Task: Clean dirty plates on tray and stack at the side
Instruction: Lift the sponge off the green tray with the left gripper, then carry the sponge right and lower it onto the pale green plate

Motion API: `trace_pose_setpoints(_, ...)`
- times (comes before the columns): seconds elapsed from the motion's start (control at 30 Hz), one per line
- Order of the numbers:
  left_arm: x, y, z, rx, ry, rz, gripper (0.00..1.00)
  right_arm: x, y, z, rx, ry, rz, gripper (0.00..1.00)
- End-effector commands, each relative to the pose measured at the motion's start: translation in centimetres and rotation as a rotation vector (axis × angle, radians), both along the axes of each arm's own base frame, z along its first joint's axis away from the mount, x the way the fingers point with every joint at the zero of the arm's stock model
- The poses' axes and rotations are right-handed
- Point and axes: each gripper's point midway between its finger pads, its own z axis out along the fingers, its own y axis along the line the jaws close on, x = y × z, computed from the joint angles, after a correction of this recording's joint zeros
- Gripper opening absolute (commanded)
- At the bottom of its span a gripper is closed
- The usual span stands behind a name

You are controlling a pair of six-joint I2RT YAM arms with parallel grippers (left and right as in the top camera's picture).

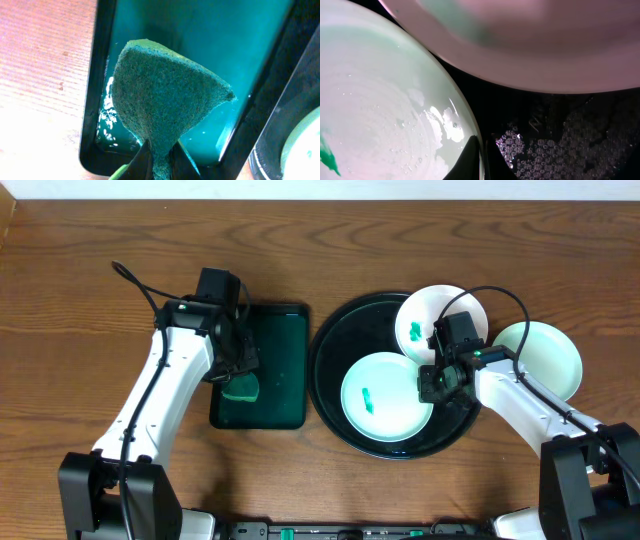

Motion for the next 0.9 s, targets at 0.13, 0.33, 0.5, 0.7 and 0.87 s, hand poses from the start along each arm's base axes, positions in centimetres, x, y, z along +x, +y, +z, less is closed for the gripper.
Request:
trace_pose_setpoints(0.13,0.9,-1.7,1.4,0.005,-0.063,-0.113,0.07,-0.4,1.6,0.2,0.109,0.034,-0.024,0.01)
trace_pose_setpoints(0.33,1.9,-3.0,1.7,-0.004,-0.113,-0.148,0.07,0.1,1.3,0.2,0.086,0.014,-0.022,0.12)
trace_pose_setpoints(0.5,2.3,-4.0,1.9,-0.008,-0.142,-0.185,0.07,0.1,1.3,0.2,0.087,0.014,-0.022,0.01)
trace_pose_setpoints(0.7,2.8,-6.1,2.2,-0.025,-0.187,-0.226,0.07,0.0,1.3,0.2,0.087,0.014,-0.022,0.01)
trace_pose_setpoints(0.87,2.4,-9.3,2.5,-0.074,-0.206,-0.181,0.07,0.0,1.3,0.1,0.092,0.021,-0.057,0.01)
